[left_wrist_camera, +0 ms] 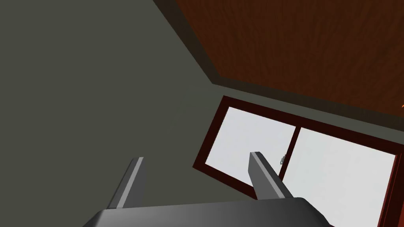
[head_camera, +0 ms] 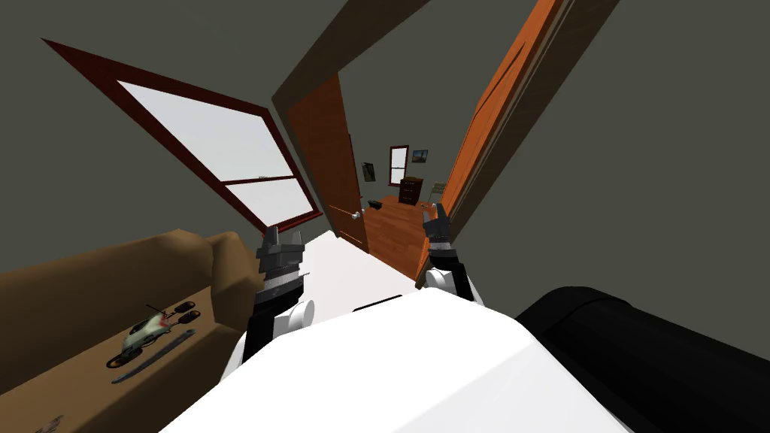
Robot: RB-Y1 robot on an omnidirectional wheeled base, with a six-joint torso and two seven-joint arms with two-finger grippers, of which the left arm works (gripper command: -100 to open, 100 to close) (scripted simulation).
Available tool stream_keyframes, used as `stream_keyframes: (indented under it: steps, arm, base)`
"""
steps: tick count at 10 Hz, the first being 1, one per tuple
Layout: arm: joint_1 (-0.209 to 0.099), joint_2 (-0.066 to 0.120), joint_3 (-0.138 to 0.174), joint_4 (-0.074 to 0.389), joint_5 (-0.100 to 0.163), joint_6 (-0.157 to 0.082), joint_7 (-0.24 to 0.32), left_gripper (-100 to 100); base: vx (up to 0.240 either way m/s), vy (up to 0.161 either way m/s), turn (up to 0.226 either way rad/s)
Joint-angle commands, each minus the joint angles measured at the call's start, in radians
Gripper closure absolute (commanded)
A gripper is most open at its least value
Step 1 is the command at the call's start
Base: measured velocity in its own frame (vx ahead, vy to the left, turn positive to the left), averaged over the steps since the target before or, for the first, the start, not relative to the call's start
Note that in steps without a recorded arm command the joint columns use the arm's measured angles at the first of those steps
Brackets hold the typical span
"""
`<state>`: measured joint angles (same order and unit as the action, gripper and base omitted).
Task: Push the door open
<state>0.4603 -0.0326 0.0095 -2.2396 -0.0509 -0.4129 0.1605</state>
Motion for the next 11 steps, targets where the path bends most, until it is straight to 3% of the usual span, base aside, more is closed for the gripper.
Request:
stream_keyframes:
  steps: [1,11]
  arm:
    - [-0.006,0.010,-0.004,0.025,0.002,-0.007,-0.031,-100]
    - [-0.049,0.064,-0.036,0.202,0.020,-0.058,-0.255,-100]
  base:
    - [0.047,0.022,-0.084]
    - [0.076,0.051,-0.088]
